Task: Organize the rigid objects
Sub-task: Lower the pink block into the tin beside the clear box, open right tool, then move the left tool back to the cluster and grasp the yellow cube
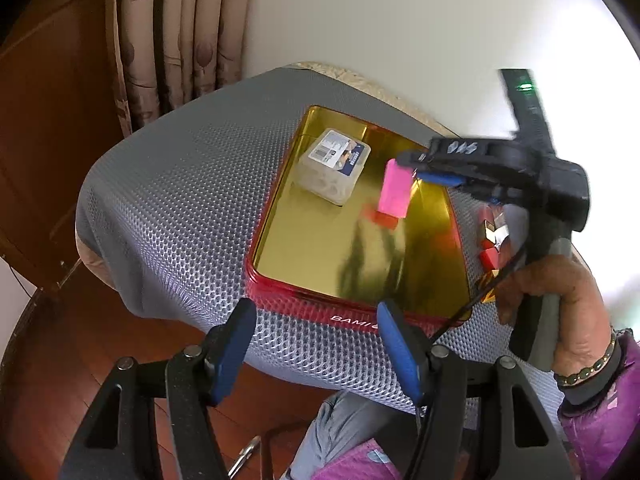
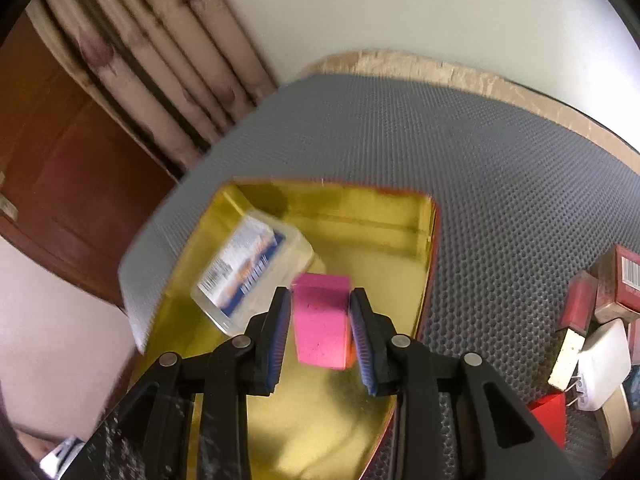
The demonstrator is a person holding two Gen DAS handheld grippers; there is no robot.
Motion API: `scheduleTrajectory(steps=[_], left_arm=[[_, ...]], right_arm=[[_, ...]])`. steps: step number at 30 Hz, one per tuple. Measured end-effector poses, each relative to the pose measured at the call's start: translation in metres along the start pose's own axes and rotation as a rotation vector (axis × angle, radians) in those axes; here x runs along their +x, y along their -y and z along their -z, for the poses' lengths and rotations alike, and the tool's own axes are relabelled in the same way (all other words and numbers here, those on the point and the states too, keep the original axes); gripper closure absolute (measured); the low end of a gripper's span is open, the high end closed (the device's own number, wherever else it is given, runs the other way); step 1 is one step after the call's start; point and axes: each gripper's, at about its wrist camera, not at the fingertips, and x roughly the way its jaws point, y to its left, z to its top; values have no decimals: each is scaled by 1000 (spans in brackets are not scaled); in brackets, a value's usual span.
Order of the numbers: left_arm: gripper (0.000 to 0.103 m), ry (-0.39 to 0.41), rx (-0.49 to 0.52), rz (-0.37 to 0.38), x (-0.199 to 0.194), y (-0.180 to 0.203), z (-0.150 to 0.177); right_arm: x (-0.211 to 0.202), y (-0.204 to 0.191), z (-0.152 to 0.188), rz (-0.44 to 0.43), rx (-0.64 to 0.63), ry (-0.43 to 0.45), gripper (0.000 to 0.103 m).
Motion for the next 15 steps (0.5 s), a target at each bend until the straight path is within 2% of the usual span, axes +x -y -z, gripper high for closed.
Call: scheduleTrajectory(steps=[1, 3, 7, 11, 15], left_arm=[[39, -4, -2, 3, 1, 0, 0], [39, -12, 2, 3, 2, 2, 1], [39, 1, 34, -19, 1, 7, 3], [39, 27, 75, -30, -5, 15, 5], [39, 49, 138, -3, -12, 27, 10]], right_arm=[[-6, 1, -2, -26, 6, 22, 72], [-19, 3, -7, -50, 12, 63, 64], [-57, 4, -4, -80, -13, 144, 63], [-107, 21, 36, 3, -55, 236, 42], [-142, 75, 100, 181, -41, 258, 40]])
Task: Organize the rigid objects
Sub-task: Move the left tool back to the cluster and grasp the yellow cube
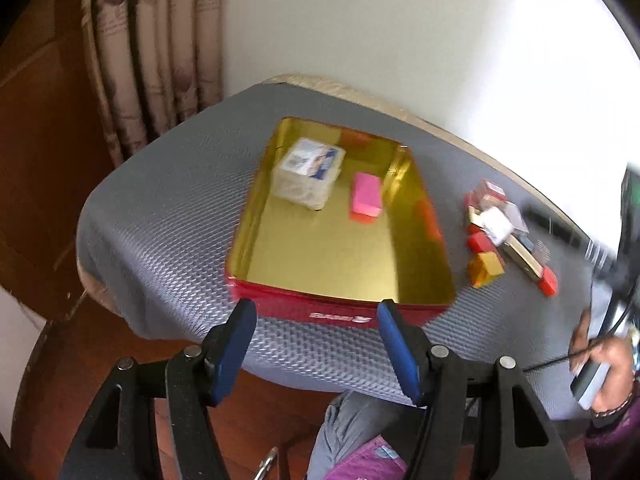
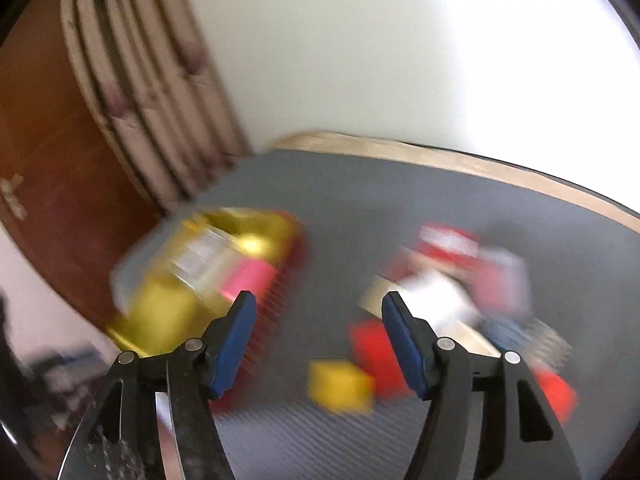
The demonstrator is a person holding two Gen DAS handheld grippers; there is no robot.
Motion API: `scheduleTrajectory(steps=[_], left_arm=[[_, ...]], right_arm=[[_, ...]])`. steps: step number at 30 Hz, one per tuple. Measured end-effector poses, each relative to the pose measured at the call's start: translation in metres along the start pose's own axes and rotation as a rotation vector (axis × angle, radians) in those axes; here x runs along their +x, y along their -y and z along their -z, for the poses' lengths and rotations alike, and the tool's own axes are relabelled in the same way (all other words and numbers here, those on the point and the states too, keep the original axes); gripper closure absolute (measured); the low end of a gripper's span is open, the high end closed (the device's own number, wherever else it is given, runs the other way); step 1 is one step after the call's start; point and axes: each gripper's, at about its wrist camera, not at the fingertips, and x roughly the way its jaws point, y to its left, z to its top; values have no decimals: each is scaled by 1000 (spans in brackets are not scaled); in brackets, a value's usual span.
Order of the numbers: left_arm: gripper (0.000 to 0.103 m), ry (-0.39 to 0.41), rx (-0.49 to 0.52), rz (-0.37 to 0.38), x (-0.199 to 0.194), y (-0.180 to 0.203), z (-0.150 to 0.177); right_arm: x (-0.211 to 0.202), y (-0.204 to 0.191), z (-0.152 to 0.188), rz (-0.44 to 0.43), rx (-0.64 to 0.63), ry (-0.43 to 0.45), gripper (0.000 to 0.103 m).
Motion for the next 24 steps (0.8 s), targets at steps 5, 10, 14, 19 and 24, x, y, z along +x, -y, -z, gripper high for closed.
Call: scheduleTrajectory(steps=[5, 10, 14, 19, 24], left_arm=[[39, -15, 113, 88, -2, 32, 8], [39, -39, 301, 158, 0, 88, 23], [38, -37, 420, 195, 7, 141, 19], [38, -119, 428, 224, 46, 183, -10], [38, -198, 369, 209, 85, 199, -33]], right_arm=[[-26, 98, 72, 345, 12, -70, 40], [-52, 172, 105, 520, 112, -73, 26], [-64, 202, 110, 443, 258, -36, 20], [-68, 197, 110, 409, 226, -6, 13], [-74, 197, 111, 369, 232, 21, 11]])
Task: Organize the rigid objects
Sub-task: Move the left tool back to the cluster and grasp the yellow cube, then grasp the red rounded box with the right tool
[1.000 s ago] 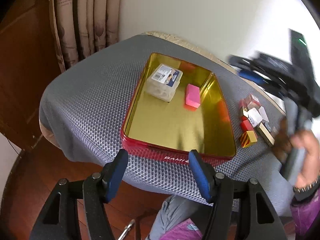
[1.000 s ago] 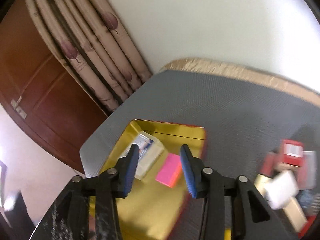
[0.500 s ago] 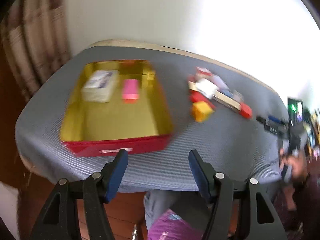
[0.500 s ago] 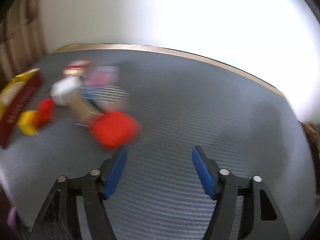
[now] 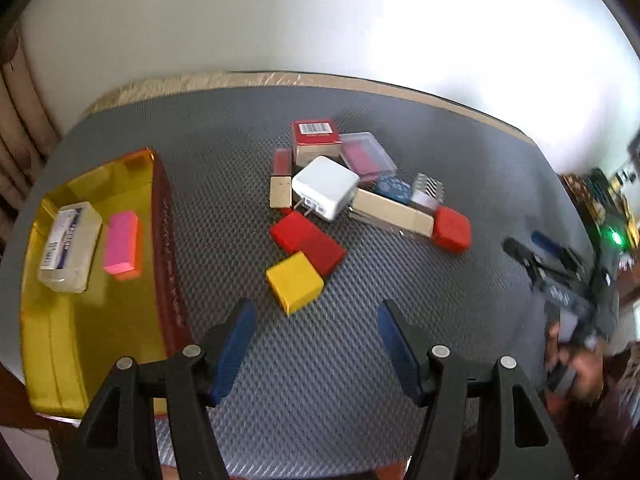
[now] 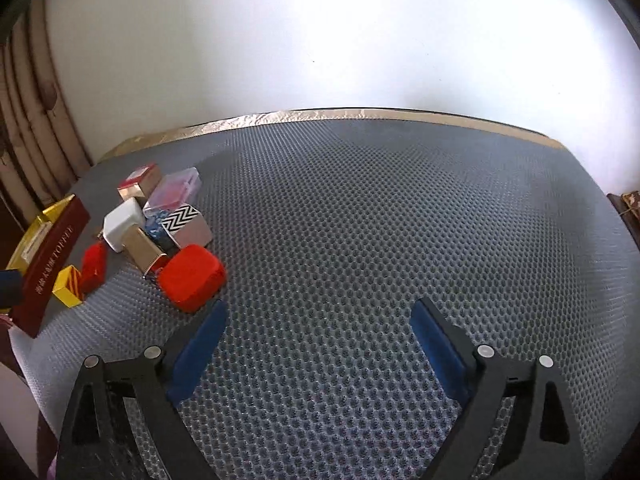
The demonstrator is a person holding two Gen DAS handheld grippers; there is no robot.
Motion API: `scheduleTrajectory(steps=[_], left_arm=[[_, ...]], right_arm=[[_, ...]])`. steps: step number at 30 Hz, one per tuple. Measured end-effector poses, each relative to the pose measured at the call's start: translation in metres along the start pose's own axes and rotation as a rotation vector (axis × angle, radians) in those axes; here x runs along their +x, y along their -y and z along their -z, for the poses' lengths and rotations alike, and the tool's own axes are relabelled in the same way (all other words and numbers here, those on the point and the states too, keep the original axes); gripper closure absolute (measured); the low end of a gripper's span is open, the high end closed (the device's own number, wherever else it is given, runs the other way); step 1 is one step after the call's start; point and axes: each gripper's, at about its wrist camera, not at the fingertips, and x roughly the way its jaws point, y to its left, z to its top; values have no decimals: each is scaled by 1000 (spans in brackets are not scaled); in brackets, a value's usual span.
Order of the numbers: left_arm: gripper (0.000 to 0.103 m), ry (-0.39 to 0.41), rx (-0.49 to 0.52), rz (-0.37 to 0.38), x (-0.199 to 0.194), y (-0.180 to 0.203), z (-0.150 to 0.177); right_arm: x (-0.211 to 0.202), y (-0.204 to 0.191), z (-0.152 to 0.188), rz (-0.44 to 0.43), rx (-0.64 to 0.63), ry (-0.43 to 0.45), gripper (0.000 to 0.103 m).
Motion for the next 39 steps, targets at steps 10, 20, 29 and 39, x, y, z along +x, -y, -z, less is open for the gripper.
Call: scheduleTrajectory(steps=[10, 20, 29, 39], left_arm=[[38, -46, -121, -8, 32, -13, -17], [62, -54, -166, 1, 49, -20, -20], [69, -24, -202, 51, 43, -27, -10], [69, 41, -199, 107, 0, -13, 8]], right_arm=[[-1, -3, -2, -67, -8, -21, 11], [-4, 0, -4, -93, -4, -27, 11], [-1, 0, -4, -93, 0, -36, 11], [3, -22, -5, -146, -111, -73, 11]])
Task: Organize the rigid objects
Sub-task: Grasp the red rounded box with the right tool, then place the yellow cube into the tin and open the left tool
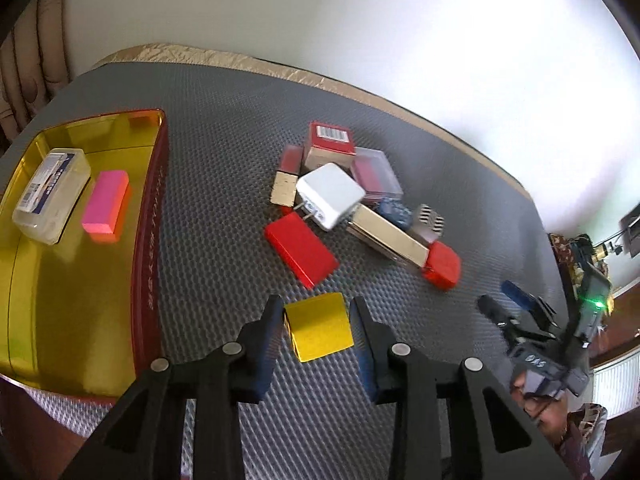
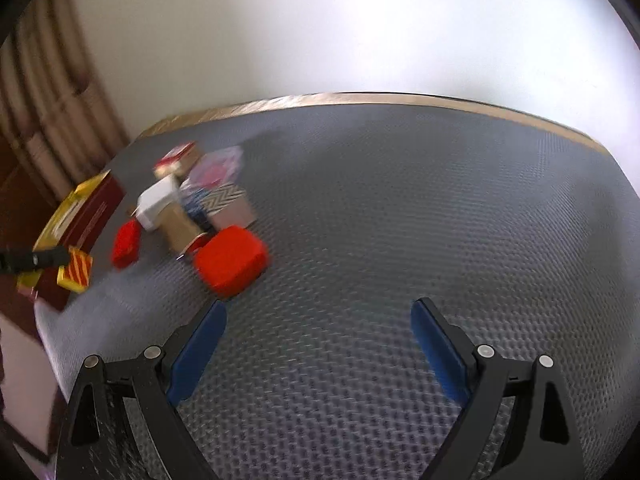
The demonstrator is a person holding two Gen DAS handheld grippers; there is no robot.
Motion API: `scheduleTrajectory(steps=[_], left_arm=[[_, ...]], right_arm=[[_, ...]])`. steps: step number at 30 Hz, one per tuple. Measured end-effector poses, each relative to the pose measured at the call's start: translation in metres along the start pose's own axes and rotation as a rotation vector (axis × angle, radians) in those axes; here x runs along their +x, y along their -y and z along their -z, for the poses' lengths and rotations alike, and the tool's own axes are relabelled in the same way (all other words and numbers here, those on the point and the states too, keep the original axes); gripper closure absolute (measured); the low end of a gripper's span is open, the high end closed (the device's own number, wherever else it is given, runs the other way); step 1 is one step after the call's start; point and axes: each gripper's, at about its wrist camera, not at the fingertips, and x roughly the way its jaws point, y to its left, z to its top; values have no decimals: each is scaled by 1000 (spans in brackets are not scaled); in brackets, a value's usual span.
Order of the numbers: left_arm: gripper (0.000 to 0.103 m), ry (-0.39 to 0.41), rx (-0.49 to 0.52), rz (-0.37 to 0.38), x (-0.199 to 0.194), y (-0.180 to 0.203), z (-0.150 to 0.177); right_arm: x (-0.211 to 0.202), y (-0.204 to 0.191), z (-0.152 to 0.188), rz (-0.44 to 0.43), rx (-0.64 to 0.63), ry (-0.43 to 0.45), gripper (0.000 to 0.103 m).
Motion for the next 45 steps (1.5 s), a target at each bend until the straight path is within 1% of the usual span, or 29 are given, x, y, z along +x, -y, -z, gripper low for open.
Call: scheduleTrajectory(steps=[5, 8, 13, 15, 16, 17, 18, 20, 22, 26, 29, 31, 34, 36, 39, 41, 45], left_arm=[[69, 3, 2, 19, -16, 5, 4], [69, 14, -8, 33, -26, 5, 4], [69, 14, -41, 47, -41, -4, 1], [69, 18, -51, 43, -46, -8, 0], [69, 18, -52, 42, -48, -9, 1], [69, 19, -51, 39, -51, -10, 2], [69, 21, -51, 35, -53, -11, 2], [69, 27, -58, 35, -58, -13, 4], [69, 30, -60, 33, -61, -15, 5], [69, 35, -84, 31, -69, -25, 7], [69, 55, -113, 22, -82, -39, 9], [69, 77, -129, 1, -93, -51, 7], [69, 114, -139, -59, -109, -72, 0], [69, 127, -141, -106, -112, -85, -6], [69, 130, -141, -152, -107, -104, -20], [69, 125, -144, -188, -96, -115, -33], [69, 103, -143, -213, -65, -130, -63]], right_arm=[[10, -22, -13, -56, -137, -27, 11], [26, -27, -21, -67, -186, -68, 11], [45, -39, -35, -84, -276, -94, 11], [54, -42, -38, -108, -303, -115, 12], [57, -44, -39, -120, -315, -122, 16], [60, -46, -39, -128, -327, -132, 22], [63, -48, -39, -126, -345, -140, 24], [63, -51, -39, -115, -369, -133, 45], [62, -50, -40, -124, -360, -130, 54], [55, -45, -34, -121, -329, -109, 55], [42, -44, -23, -109, -297, -67, 55], [32, -42, -17, -101, -264, -36, 55], [24, -34, -16, -87, -206, -5, 55], [21, -27, -17, -78, -160, 13, 55], [18, -19, -18, -71, -121, 25, 55], [19, -18, -19, -67, -111, 28, 55], [19, -19, -19, -65, -108, 27, 55]])
